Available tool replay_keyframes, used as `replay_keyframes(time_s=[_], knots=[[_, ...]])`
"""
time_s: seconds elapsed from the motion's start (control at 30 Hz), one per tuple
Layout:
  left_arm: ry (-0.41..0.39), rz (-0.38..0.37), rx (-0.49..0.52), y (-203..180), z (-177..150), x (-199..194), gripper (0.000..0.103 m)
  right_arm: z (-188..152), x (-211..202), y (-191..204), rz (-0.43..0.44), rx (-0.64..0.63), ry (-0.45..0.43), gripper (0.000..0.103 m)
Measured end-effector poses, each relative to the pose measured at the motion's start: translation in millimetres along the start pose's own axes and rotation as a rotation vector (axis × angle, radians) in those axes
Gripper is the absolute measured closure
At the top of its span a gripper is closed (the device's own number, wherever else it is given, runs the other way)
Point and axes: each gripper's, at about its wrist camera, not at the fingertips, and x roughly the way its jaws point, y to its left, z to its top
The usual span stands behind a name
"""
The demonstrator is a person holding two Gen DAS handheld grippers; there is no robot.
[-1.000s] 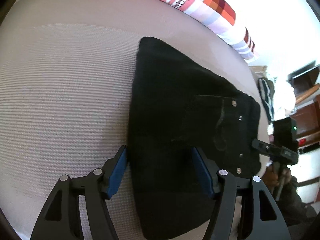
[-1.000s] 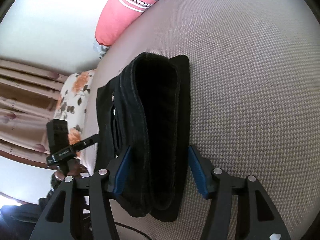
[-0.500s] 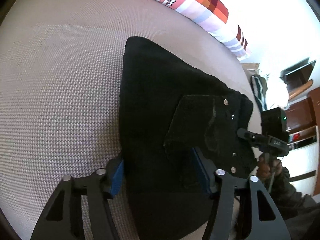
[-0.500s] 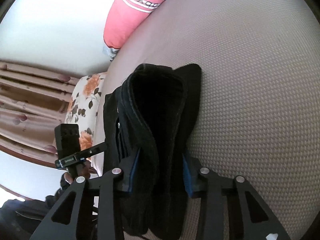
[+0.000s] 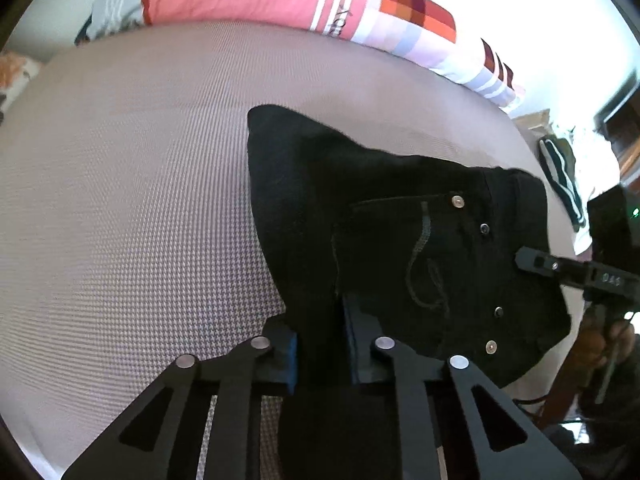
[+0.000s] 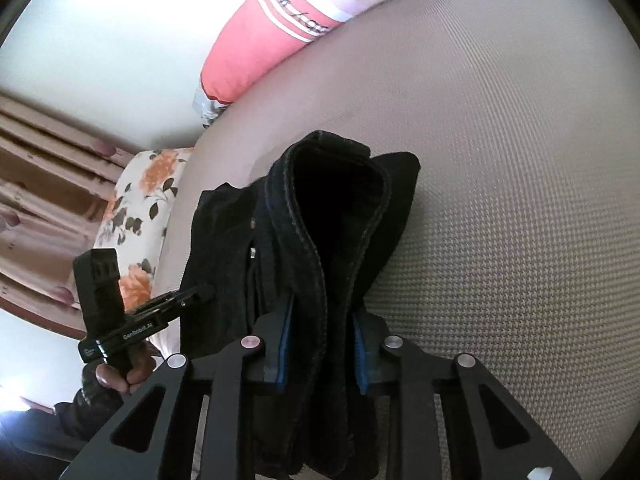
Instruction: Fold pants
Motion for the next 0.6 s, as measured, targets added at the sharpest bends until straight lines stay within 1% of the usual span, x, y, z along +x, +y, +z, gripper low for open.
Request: replay_keyframes(time_s=[0.07, 0.17, 0.23, 0.33, 0.47, 0.6], knots=[[-0.015, -0.003, -0.002, -2, 2, -5, 0.086, 2, -4, 7, 0.019, -0.011, -0.006, 0.081], [-0.034, -0.041, -0.015, -3, 7, -12, 0.087, 7, -4, 20, 0.014, -0.038, -0.008, 0.081], [-0.048, -0.051, -0.006, -6, 11, -16, 0.087, 10, -4, 24, 0.029, -0.032, -0.009, 0.081], [-0.074, -0.038, 0.015, -10, 19, -22, 0.087, 19, -1, 31, 0.034, -0.039, -0.021, 0.081], [-0.104, -0.029, 0.009, -2, 35, -26, 0.087, 37, 7, 35, 0.054, -0.030, -0.040, 0.082], [-0.128, -0.004, 0.017, 5, 54, -27, 0.087, 55, 17, 38, 0.058, -0.035, -0.049, 0.082]])
